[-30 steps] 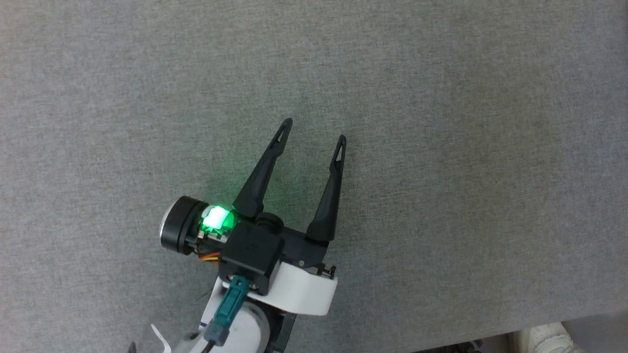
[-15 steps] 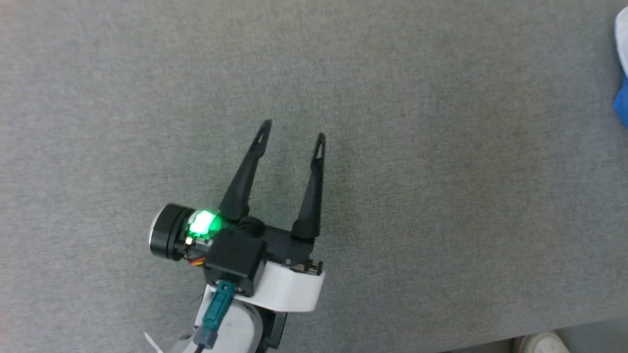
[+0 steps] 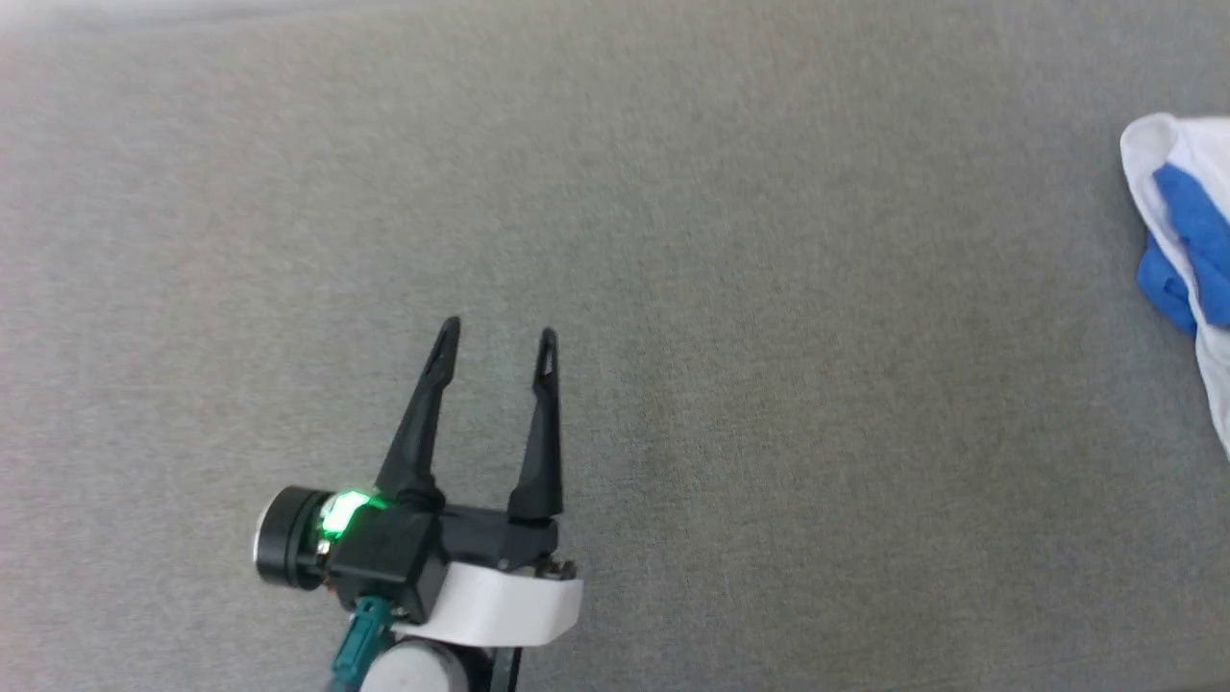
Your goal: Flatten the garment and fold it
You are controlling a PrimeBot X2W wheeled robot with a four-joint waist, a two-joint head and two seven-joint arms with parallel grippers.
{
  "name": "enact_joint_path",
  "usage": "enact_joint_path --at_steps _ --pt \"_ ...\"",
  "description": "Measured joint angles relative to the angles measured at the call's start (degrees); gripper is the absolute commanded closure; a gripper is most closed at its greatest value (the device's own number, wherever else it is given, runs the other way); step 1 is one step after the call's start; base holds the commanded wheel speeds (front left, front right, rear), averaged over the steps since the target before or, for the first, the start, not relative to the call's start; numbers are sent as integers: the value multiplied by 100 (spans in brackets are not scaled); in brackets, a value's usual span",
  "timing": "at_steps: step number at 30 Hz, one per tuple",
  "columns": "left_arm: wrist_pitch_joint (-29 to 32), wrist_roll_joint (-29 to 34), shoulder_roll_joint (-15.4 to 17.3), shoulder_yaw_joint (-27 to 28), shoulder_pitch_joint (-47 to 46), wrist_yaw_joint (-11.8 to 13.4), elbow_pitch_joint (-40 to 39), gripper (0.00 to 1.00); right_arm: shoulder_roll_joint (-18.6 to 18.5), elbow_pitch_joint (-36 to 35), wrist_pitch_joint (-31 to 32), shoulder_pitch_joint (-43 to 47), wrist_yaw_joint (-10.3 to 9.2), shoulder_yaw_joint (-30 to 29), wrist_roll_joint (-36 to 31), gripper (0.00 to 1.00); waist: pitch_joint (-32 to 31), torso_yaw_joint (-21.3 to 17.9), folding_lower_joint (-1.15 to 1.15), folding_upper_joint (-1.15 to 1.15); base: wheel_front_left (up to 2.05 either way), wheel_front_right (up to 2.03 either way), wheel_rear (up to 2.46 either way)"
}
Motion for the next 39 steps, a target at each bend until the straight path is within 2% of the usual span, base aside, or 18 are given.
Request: enact_joint_path --at_steps 4,8,16,20,23,31,39 --pt "-23 -69 92 71 158 1 12 0 254 -661 -109 614 -1 -286 19 0 -313 104 0 0 0 0 0" --pt "71 -14 258 74 213 3 111 0 702 -1424 -133 1187 -1 -519 -116 0 -600 218 0 0 0 0 0" --pt "110 41 214 36 230 119 166 0 1798 -3003 -289 2132 -1 -1180 -1088 0 -1032 525 1 0 0 0 0" --pt "48 -55 193 75 272 145 242 0 2357 -3667 -352 2552 -1 -1306 -1544 0 -1173 722 1 0 0 0 0" --pt "11 -104 185 102 391 149 313 0 2643 -4064 -461 2843 -1 -1325 -1944 0 -1274 848 1 0 0 0 0" --pt "-84 -260 190 156 618 140 482 0 3301 -4545 -665 3529 -1 -1214 -2580 0 -1531 1043 1 0 0 0 0" --pt "-91 -316 193 107 865 91 730 0 3479 -4359 -1000 3870 -1 -1252 -2858 0 -1656 1040 2 0 0 0 0"
